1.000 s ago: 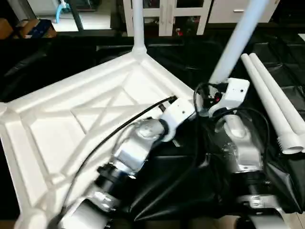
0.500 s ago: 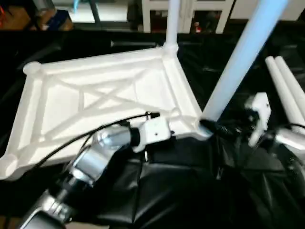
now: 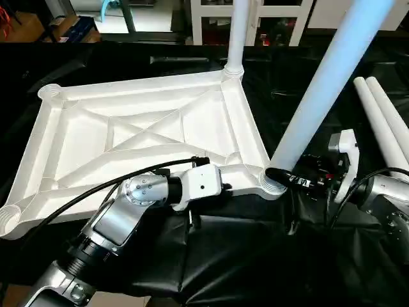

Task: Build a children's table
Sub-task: Rotate leg to tighten

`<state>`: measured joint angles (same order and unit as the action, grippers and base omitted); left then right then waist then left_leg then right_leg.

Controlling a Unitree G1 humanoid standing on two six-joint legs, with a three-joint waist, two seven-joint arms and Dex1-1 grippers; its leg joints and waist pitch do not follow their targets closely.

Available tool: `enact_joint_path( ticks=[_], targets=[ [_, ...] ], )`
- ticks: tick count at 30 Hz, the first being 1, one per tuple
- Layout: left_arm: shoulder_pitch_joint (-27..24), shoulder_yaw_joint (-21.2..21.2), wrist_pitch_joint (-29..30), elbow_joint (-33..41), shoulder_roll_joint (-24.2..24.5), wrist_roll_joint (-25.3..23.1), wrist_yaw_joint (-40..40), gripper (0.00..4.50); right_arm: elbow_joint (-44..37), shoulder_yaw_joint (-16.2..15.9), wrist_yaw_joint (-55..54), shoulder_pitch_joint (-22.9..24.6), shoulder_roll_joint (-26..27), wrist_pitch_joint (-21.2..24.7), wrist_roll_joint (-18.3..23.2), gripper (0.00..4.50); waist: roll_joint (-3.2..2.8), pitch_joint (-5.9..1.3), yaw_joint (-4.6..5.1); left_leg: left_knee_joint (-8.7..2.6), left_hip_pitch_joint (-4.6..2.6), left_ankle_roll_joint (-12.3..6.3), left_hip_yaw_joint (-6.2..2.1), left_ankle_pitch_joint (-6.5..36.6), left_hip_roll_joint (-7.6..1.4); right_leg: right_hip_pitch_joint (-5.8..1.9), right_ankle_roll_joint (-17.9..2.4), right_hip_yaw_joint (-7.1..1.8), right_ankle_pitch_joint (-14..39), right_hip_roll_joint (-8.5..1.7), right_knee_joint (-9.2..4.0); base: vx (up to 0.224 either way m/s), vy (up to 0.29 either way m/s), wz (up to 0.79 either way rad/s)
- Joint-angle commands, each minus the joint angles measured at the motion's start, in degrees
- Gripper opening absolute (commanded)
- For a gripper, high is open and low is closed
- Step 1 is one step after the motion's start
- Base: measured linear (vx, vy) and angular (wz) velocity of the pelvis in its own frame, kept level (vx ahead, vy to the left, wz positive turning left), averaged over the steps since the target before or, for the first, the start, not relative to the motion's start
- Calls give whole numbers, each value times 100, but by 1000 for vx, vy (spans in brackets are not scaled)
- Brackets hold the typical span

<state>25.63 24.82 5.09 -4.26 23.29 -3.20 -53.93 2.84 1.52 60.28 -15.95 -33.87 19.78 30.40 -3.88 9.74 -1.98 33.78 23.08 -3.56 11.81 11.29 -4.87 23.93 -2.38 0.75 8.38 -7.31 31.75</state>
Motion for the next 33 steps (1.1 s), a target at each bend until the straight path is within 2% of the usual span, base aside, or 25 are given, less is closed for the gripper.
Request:
enact_joint_path(
  ticks=[1, 5, 8, 10, 11, 13, 14, 15, 16, 17, 18, 19, 20, 21, 23, 24, 25, 26, 27, 28, 29, 30, 31, 32, 33],
  targets=[
    [-123, 249, 17, -42, 41, -60, -184, 0, 57, -77, -9, -96, 18, -8, 10, 230, 81, -454, -10, -511, -223, -617, -342, 728, -747, -208, -1455, -125, 246, -248, -132, 0, 0, 0],
    [-121, 244, 12, -37, 36, -66, -198, 0, 84, -74, 17, -103, 38, 34, -21, 214, 90, -442, -8, -536, -226, -527, -344, 1035, -757, -205, -1403, -135, 694, -253, -170, 0, 0, 0],
    [-120, 243, 67, -25, 52, -123, -163, 0, 136, -44, -144, -78, 53, 45, -140, 211, 88, -447, -8, -536, -232, -510, -351, 974, -762, -197, -1389, -134, 632, -246, -157, 0, 0, 0],
    [-100, 240, 390, -10, 10, -240, -7, 0, 476, -24, -995, -170, 271, -122, -678, 209, 88, -442, 11, -531, -216, -522, -343, 867, -758, -186, -1394, -135, 558, -245, -146, 0, 0, 0],
    [-100, 240, 390, -10, 10, -240, -7, 0, 476, -24, -995, -170, 271, -122, -678, 208, 90, -428, 38, -546, -192, -457, -353, 1002, -743, -185, -1361, -132, 790, -245, -171, 0, 0, 0],
    [-3, 268, 998, -28, -307, -424, 407, 0, 949, 209, -2620, -315, 935, -22, -1041, 206, 88, -394, 80, -574, -195, -265, -360, 1368, -740, -156, -1267, -151, 1342, -253, -225, 0, 0, 0],
    [-3, 268, 998, -28, -307, -424, 407, 0, 949, 209, -2620, -315, 935, -22, -1041, 206, 82, -386, 110, -590, -194, -59, -384, 1672, -723, -149, -1144, -142, 1807, -260, -252, 0, 0, 0],
    [41, 260, 1307, -26, -509, -462, 619, 0, 1161, 423, -3347, -374, 1294, 28, -1053, 205, 103, -389, 133, -603, -209, 75, -411, 1988, -729, -152, -1003, -140, 2137, -264, -283, 0, 0, 0],
    [92, 264, 1554, -48, -702, -478, 779, 0, 1337, 558, -3757, -426, 1522, -1, -1020, 204, 103, -379, 152, -611, -217, 149, -408, 2029, -742, -126, -990, -161, 2119, -269, -288, 0, 0, 0],
    [230, 275, 2199, -108, -1210, -520, 1198, 0, 1796, 907, -4805, -560, 2113, -74, -925, 204, 73, -387, 196, -617, -217, 286, -403, 2127, -727, -94, -956, -166, 2122, -253, -290, 0, 0, 0],
    [230, 275, 2199, -108, -1210, -520, 1198, 0, 1796, 907, -4805, -560, 2113, -74, -925, 204, 62, -351, 220, -632, -213, 469, -431, 2473, -706, -45, -839, -146, 2517, -234, -323, 0, 0, 0],
    [349, 226, 2558, -217, -1586, -498, 1500, 0, 2167, 1100, -5426, -709, 2404, -285, -898, 203, 77, -376, 223, -633, -226, 535, -458, 2645, -692, -73, -738, -116, 2685, -222, -330, 0, 0, 0],
    [415, 192, 2734, -283, -1785, -476, 1656, 0, 2368, 1190, -5732, -795, 2534, -428, -897, 203, 61, -366, 283, -648, -225, 676, -473, 2860, -697, -39, -724, -124, 2626, -226, -316, 0, 0, 0],
    [426, 189, 2747, -294, -1812, -473, 1674, 0, 2401, 1199, -5779, -813, 2548, -458, -903, 203, 61, -349, 287, -664, -213, 712, -492, 3011, -693, -43, -670, -107, 2646, -202, -343, 0, 0, 0],
    [666, 144, 2787, -525, -2276, -360, 1884, 0, 3016, 1331, -6526, -1193, 2802, -1135, -1076, 203, 56, -379, 316, -696, -249, 802, -517, 3456, -683, -41, -577, -56, 2499, -176, -362, 0, 0, 0],
    [722, 146, 2693, -588, -2342, -343, 1889, 0, 3148, 1321, -6617, -1296, 2846, -1298, -1146, 203, 68, -372, 347, -690, -241, 782, -502, 3567, -660, -20, -546, -46, 2494, -169, -389, 0, 0, 0],
    [786, 137, 2567, -673, -2389, -342, 1888, 0, 3279, 1298, -6668, -1410, 2888, -1481, -1229, 203, 93, -378, 331, -691, -248, 746, -500, 3586, -659, -27, -505, -44, 2523, -170, -410, 0, 0, 0],
    [786, 137, 2567, -673, -2389, -342, 1888, 0, 3279, 1298, -6668, -1410, 2888, -1481, -1229, 203, 86, -380, 322, -691, -260, 717, -495, 3607, -659, -14, -493, -49, 2551, -177, -415, 0, 0, 0],
    [834, 101, 2347, -778, -2254, -427, 1837, 0, 3287, 1149, -6356, -1518, 2845, -1533, -1305, 203, 80, -366, 258, -685, -419, 699, -398, 3788, -644, 123, -390, -50, 2612, -96, -502, -42, -12, 19],
    [844, 69, 2260, -811, -2142, -478, 1809, 0, 3203, 1030, -6086, -1537, 2784, -1550, -1371, 203, 117, -375, 239, -678, -440, 677, -383, 3783, -634, 130, -333, -42, 2574, -69, -509, -42, -12, 19],
    [852, 43, 2252, -821, -2079, -524, 1803, 0, 3156, 958, -5929, -1555, 2757, -1577, -1432, 203, 103, -395, 217, -688, -377, 608, -381, 3590, -636, 66, -339, -68, 2339, -98, -463, 0, 0, 0],
    [828, -16, 2120, -810, -1903, -536, 1713, 0, 2936, 764, -5415, -1523, 2615, -1543, -1492, 203, 108, -419, 221, -707, -244, 515, -417, 3186, -652, -44, -418, -84, 1971, -154, -389, 0, 0, 0],
    [828, -16, 2120, -810, -1903, -536, 1713, 0, 2936, 764, -5415, -1523, 2615, -1543, -1492, 203, 117, -427, 213, -711, -173, 437, -452, 2981, -665, -111, -457, -81, 1790, -178, -361, 0, 0, 0],
    [692, -75, 1775, -660, -1494, -494, 1391, 0, 2376, 414, -4418, -1345, 2200, -1617, -1534, 203, 134, -447, 195, -697, -146, 326, -450, 2585, -690, -143, -564, -81, 1419, -201, -335, 0, 0, 0],
    [626, -78, 1609, -591, -1327, -472, 1243, 0, 2141, 306, -4055, -1261, 2032, -1599, -1506, 203, 132, -440, 151, -673, -182, 139, -408, 2459, -705, -137, -651, -102, 1267, -211, -353, 0, 0, 0]
  ],
)
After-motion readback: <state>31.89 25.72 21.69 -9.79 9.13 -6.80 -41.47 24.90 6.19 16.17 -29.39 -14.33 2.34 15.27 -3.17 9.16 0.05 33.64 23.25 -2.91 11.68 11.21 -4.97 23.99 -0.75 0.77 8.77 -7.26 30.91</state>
